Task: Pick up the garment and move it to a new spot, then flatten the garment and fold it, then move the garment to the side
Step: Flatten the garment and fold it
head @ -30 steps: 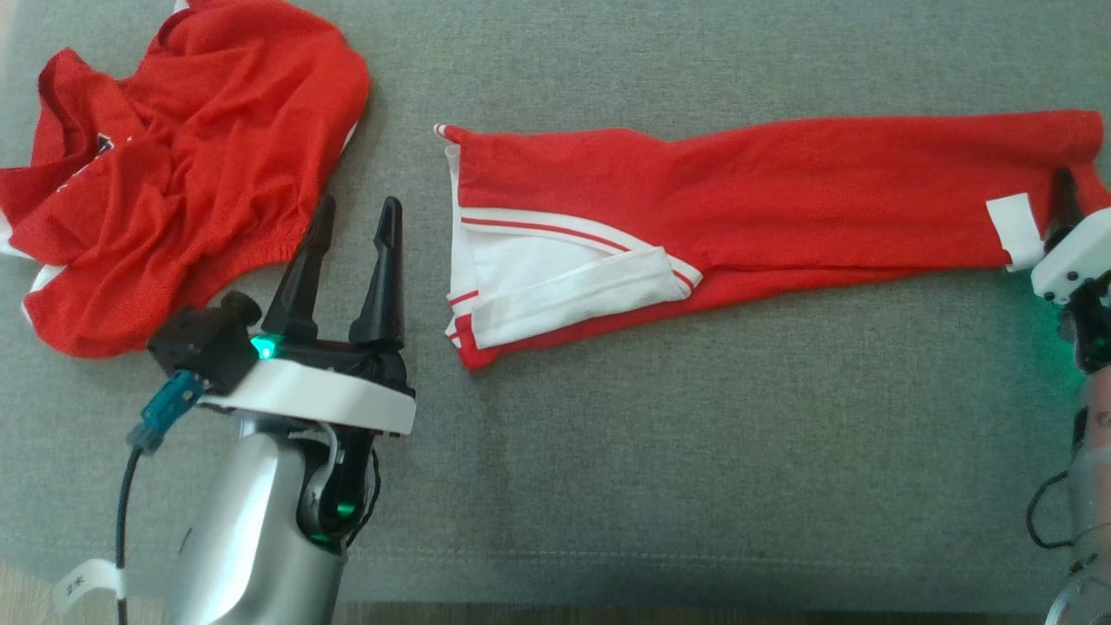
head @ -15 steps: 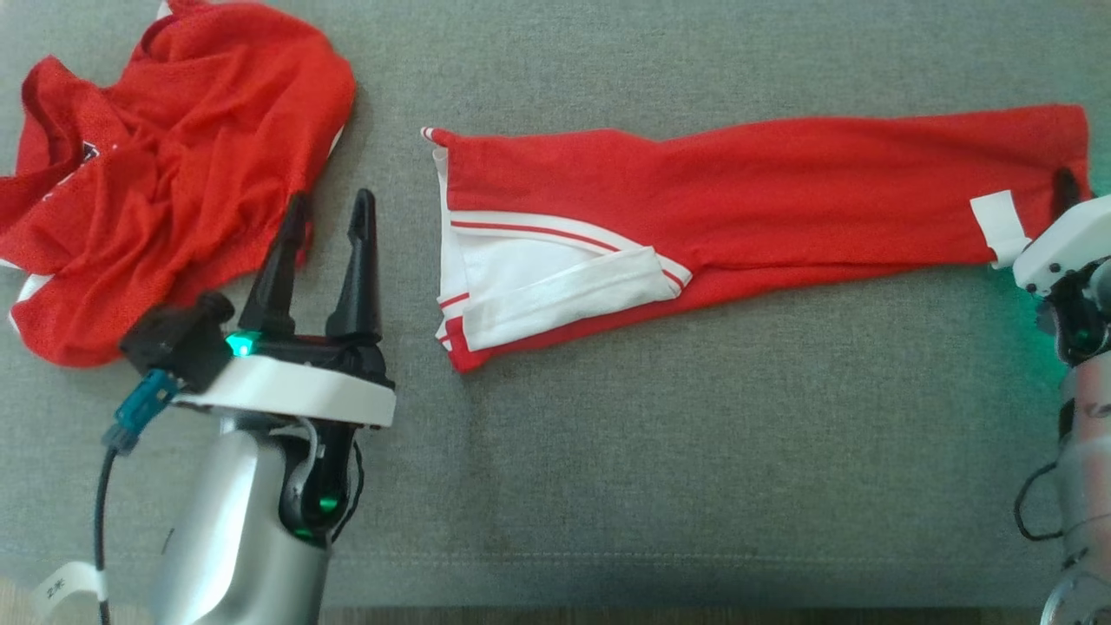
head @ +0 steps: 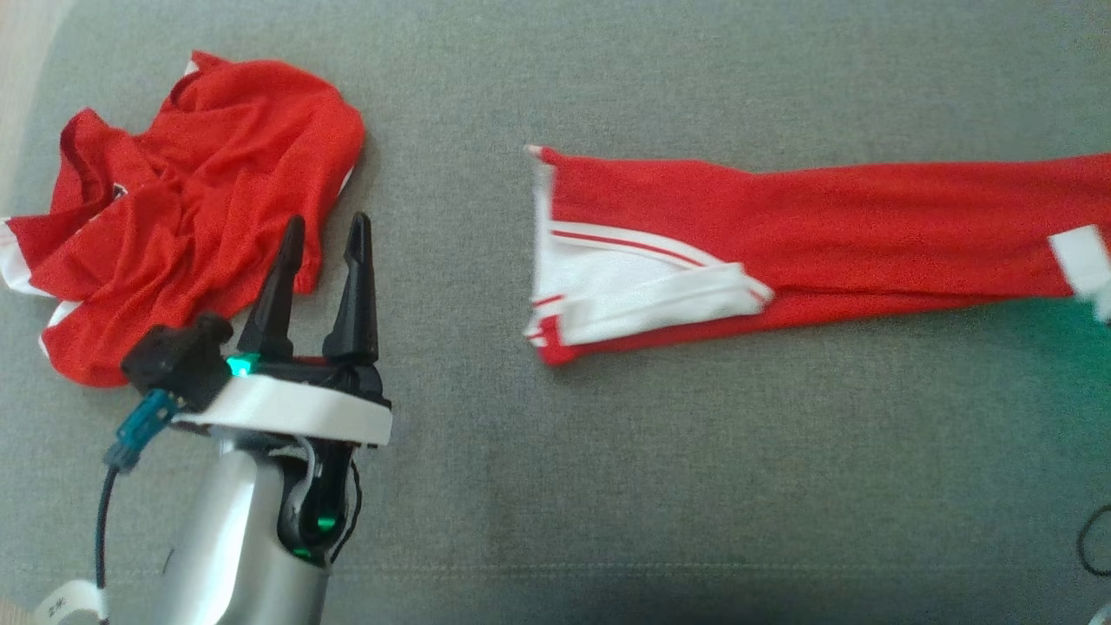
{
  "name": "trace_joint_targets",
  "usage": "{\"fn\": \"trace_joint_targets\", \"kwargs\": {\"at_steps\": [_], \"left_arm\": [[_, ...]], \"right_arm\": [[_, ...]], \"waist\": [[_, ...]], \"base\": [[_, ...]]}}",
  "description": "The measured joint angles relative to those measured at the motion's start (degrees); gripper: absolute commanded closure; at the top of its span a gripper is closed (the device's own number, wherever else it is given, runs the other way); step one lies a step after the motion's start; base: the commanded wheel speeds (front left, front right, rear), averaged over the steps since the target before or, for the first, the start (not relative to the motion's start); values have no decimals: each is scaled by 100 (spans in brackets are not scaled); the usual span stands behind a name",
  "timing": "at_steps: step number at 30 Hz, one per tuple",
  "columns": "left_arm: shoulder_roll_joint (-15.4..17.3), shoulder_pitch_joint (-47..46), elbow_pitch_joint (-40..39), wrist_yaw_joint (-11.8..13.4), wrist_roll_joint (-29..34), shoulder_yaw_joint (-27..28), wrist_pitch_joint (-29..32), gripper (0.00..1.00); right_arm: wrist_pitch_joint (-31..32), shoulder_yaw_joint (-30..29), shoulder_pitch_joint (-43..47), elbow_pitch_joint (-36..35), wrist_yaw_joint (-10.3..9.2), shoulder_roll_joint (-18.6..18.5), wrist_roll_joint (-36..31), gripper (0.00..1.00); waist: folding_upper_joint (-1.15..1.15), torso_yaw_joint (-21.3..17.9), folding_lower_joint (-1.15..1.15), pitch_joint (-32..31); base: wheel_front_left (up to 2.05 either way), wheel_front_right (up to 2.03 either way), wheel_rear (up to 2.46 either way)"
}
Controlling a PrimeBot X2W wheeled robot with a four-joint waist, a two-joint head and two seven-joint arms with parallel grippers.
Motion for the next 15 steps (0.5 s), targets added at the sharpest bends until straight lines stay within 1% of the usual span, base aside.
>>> {"fn": "trace_joint_targets", "kwargs": {"at_steps": [3, 5, 7, 8, 9, 11, 15], "left_arm": [[-1, 83, 0, 3, -2, 9, 0, 0], [-1, 131, -1, 7, -24, 10, 0, 0], [-1, 197, -3, 8, -66, 3, 0, 0], [-1, 234, -3, 29, -68, 0, 0, 0], [-1, 234, -3, 29, -68, 0, 0, 0], [-1, 313, -8, 49, -75, -1, 0, 0], [-1, 465, -11, 100, -119, -2, 0, 0]], "right_arm": [[-120, -398, -1, -324, 0, 31, -666, 100], [-125, -633, -1, -510, 0, 166, -1003, 100], [-123, -736, 0, -630, 0, 364, -1202, 100], [-115, -740, 0, -669, 0, 468, -1262, 100], [-115, -740, 0, -669, 0, 468, -1262, 100], [-76, -699, 1, -753, 0, 675, -1291, 100], [38, -401, 31, -950, 0, 887, -1159, 100]], "waist": [[0, -27, 0, -116], [0, -49, 0, -209], [0, -70, 0, -309], [0, -82, 0, -361], [0, -82, 0, -361], [0, -104, 0, -470], [0, -153, 0, -694]], "base": [[0, 0, 0], [0, 0, 0], [0, 0, 0], [0, 0, 0], [0, 0, 0], [0, 0, 0], [0, 0, 0]]}}
